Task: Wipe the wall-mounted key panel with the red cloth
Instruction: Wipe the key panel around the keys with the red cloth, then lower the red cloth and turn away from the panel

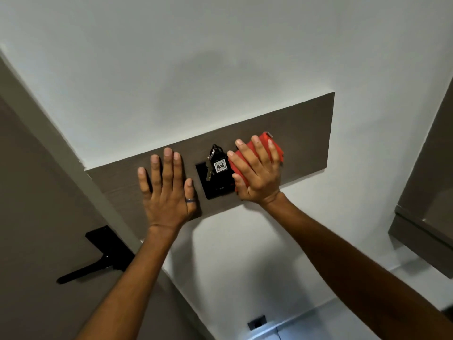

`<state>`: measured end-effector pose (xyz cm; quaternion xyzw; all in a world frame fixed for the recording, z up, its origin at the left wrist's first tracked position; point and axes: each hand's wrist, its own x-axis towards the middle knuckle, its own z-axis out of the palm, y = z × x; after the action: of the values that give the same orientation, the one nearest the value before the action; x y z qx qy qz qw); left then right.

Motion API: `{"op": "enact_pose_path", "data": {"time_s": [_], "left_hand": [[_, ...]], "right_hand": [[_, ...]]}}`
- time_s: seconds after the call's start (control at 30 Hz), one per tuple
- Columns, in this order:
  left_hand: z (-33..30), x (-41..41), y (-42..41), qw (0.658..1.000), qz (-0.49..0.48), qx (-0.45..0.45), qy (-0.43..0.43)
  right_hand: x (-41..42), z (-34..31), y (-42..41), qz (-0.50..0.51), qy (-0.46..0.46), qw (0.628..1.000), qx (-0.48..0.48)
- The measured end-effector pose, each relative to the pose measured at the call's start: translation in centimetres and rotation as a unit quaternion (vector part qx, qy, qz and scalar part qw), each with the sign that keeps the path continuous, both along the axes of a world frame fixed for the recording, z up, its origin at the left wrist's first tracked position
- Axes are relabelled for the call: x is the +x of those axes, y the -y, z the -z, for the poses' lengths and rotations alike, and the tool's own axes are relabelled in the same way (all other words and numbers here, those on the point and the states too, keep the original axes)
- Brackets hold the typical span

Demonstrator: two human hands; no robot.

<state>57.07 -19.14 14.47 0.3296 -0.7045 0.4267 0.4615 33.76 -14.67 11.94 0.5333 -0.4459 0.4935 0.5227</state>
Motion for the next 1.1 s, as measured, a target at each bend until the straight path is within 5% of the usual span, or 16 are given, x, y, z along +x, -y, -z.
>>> {"op": "enact_pose_path", "data": {"time_s": [0.33,0.43,0.5,0.6,0.67,0.73,0.83,0.93,1.03,1.1], "left_hand": [[1.0,0.5,-5.1,0.984,0.021,0.179,-0.003],[4.1,-1.1,-8.5,0.973,0.048,0.225,-0.017],[6.8,-2.9,-10.5,0.966,0.072,0.247,0.015],[10.2,-7.9,-13.1,0.944,0.116,0.295,0.094],[11.3,-11.5,-14.2,0.925,0.131,0.331,0.130],[12.0,-15.5,-15.0,0.904,0.140,0.372,0.156],[13.0,-21.8,-16.2,0.872,0.151,0.424,0.191],[14.5,-28.4,-17.4,0.843,0.169,0.459,0.224],[16.1,-34.8,-18.9,0.819,0.184,0.479,0.255],[17.2,-39.4,-19.8,0.812,0.203,0.479,0.265]], "right_hand": [[-1.5,1.7,-3.2,-0.022,0.017,0.997,0.070],[-3.1,5.0,-6.9,-0.106,0.154,0.975,0.117],[-3.1,7.4,-9.9,-0.230,0.405,0.874,0.142],[-5.1,10.5,-13.5,-0.381,0.740,0.543,0.110],[-7.5,12.3,-15.2,-0.464,0.813,0.338,0.100],[-10.4,13.8,-17.4,-0.474,0.838,0.248,0.108],[-16.1,15.8,-20.8,-0.470,0.852,0.208,0.097],[-23.5,16.8,-23.6,-0.469,0.850,0.220,0.092],[-32.0,17.4,-26.4,-0.436,0.850,0.276,0.111],[-38.3,17.7,-28.1,-0.376,0.838,0.369,0.141]]}}
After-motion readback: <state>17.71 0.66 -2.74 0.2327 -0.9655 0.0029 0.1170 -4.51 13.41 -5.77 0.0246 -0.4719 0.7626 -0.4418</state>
